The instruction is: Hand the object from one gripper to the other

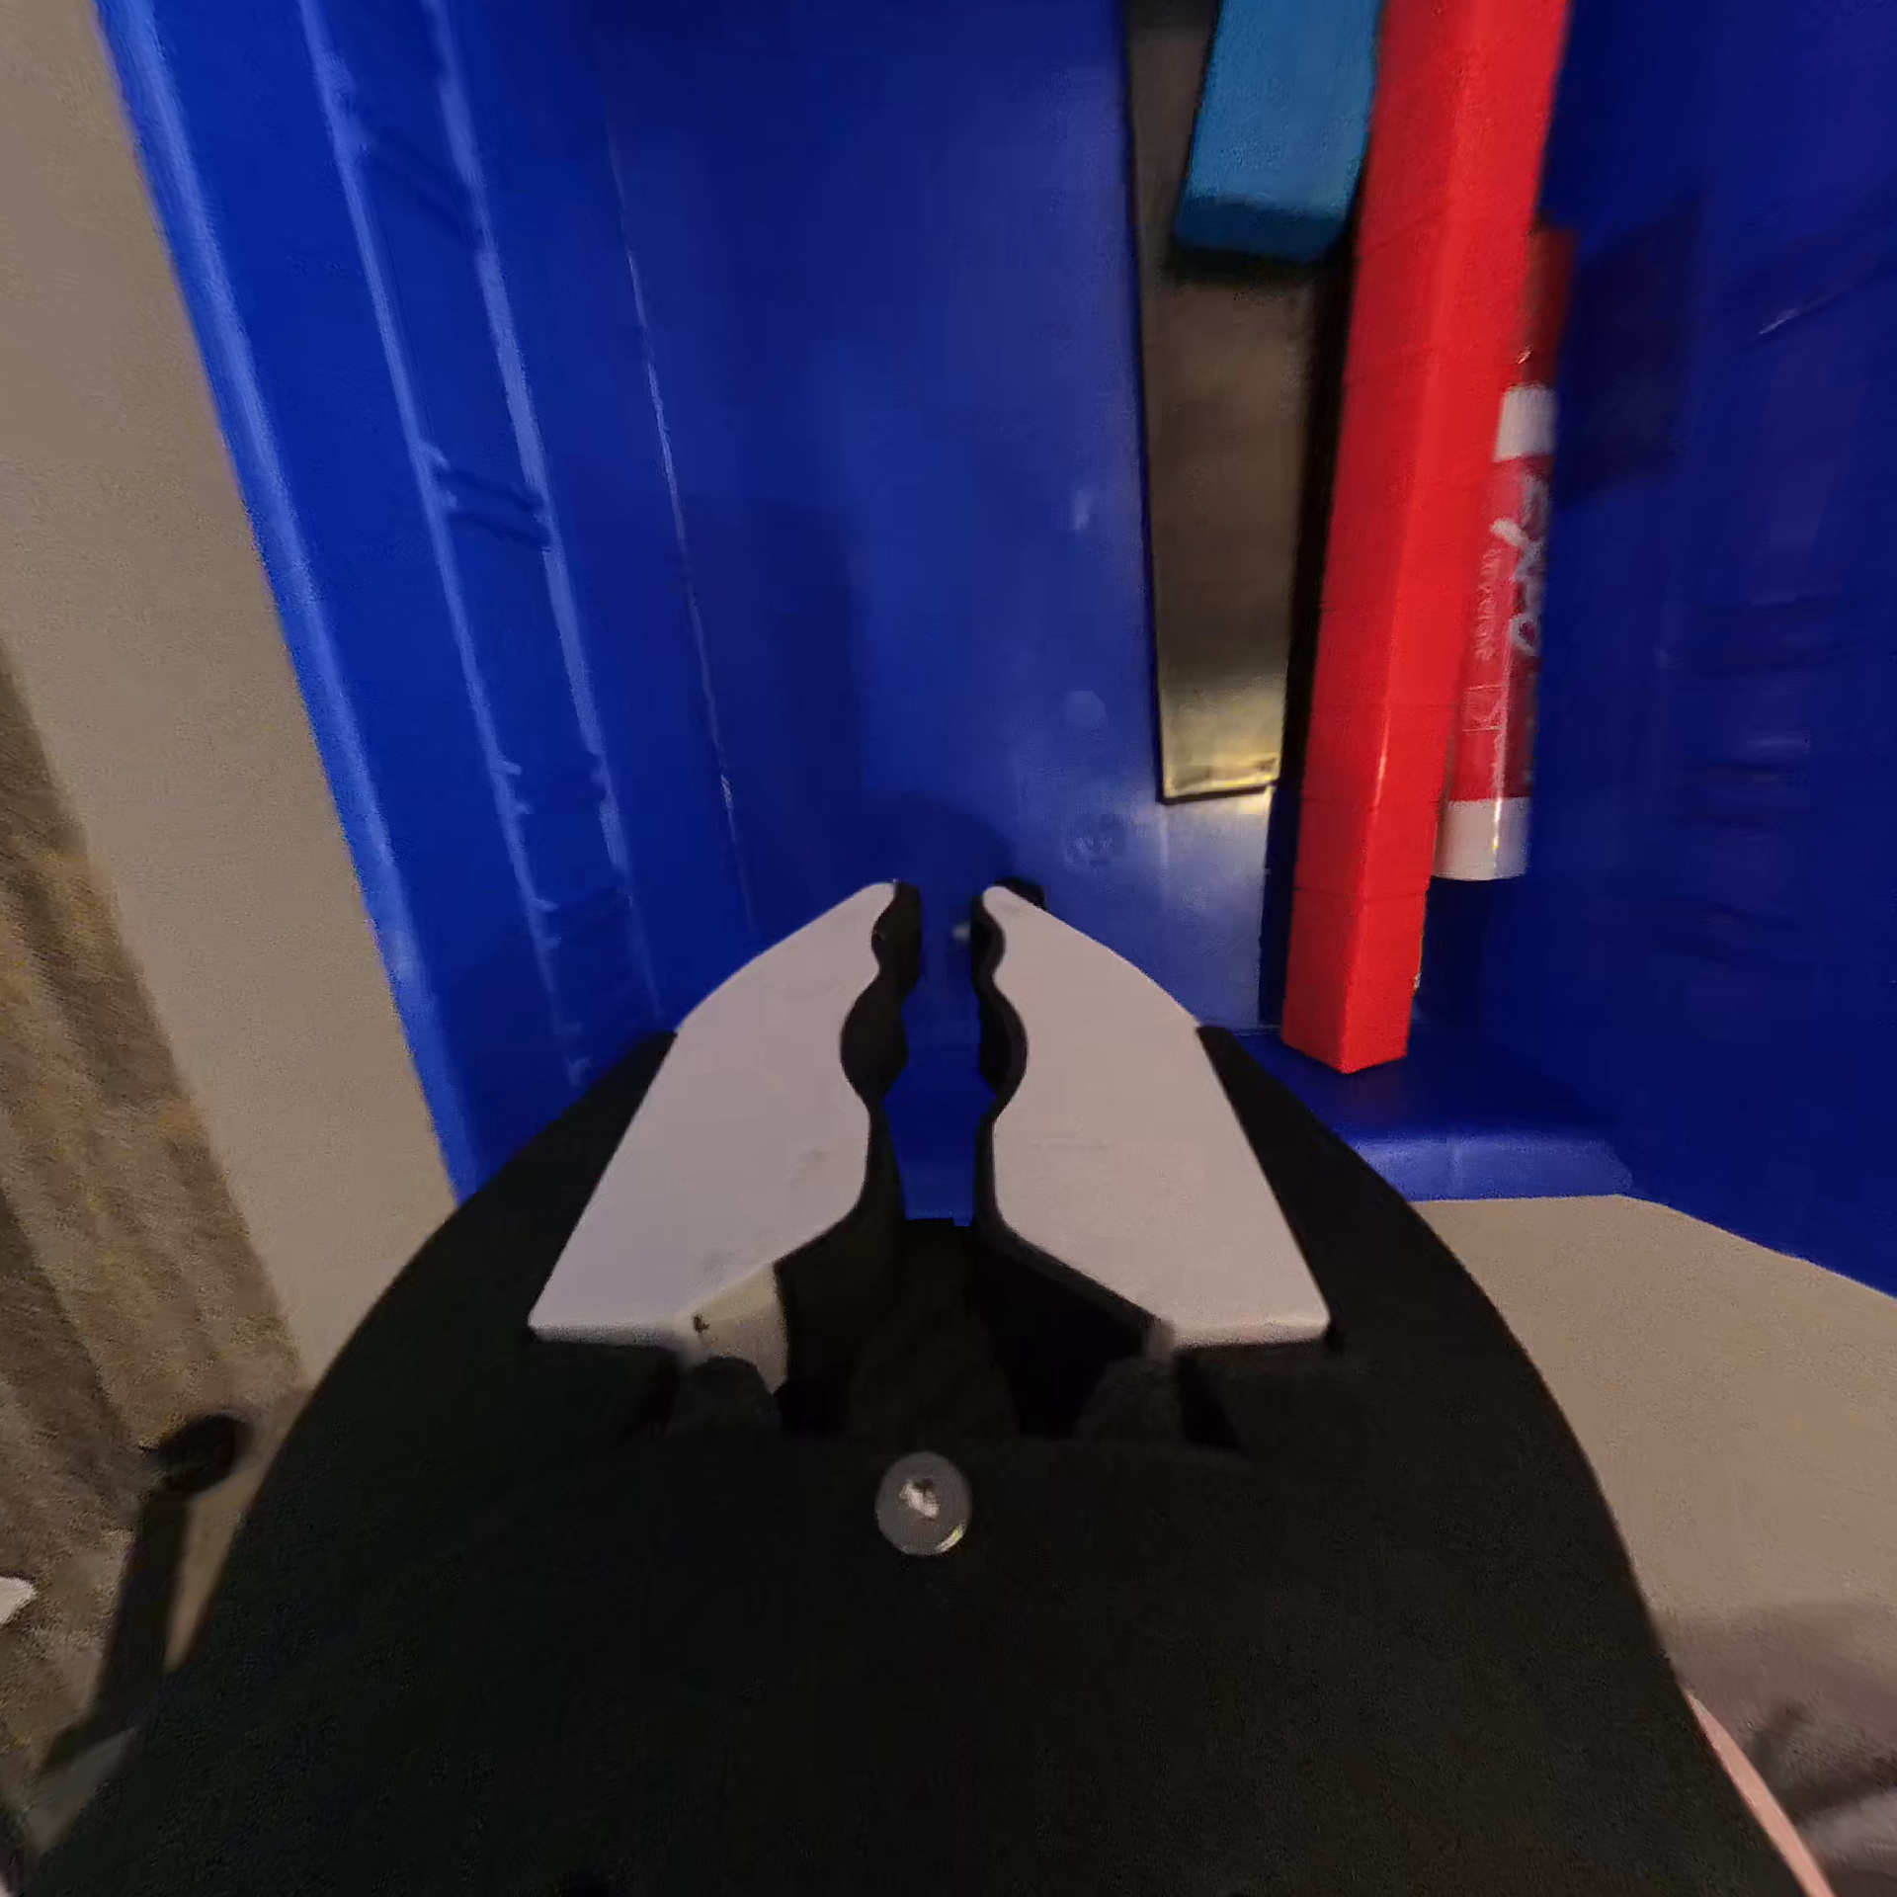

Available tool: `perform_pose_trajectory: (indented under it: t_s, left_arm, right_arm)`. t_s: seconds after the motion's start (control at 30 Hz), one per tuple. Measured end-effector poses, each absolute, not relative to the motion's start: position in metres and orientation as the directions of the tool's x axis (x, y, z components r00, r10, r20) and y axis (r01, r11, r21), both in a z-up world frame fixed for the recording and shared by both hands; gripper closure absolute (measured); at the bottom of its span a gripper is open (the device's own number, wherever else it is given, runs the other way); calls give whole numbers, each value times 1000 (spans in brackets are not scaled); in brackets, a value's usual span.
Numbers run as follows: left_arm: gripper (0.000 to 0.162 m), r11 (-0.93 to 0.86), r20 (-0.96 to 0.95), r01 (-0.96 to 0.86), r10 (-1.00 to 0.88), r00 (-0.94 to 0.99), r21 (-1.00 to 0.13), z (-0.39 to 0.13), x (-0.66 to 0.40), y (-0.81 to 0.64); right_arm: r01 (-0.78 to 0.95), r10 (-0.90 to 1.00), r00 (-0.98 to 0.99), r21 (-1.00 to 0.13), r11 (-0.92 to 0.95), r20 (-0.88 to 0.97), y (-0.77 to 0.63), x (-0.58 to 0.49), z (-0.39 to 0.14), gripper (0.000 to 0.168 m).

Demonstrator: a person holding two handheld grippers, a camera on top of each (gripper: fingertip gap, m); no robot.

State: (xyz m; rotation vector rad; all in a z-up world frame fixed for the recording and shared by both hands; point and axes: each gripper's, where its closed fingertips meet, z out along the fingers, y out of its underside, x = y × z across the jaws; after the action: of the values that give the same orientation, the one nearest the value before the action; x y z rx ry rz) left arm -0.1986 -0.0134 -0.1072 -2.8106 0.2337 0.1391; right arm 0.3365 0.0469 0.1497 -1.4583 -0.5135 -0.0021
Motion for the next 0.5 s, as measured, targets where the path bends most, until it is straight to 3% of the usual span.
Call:
perform_pose_trajectory:
  t_s: [0.17, 0.5]
  left_arm:
    - [134, -988, -6, -106, -106, 994, -110, -144, -202, -33]
    - [132, -996, 34, -86, -88, 996, -36, -156, -193, -29]
  right_arm:
    - [365, 315, 872, -926, 91, 375, 56, 332, 137, 119]
    - [446, 369, 820, -893, 66, 437, 65, 313, 120, 118]
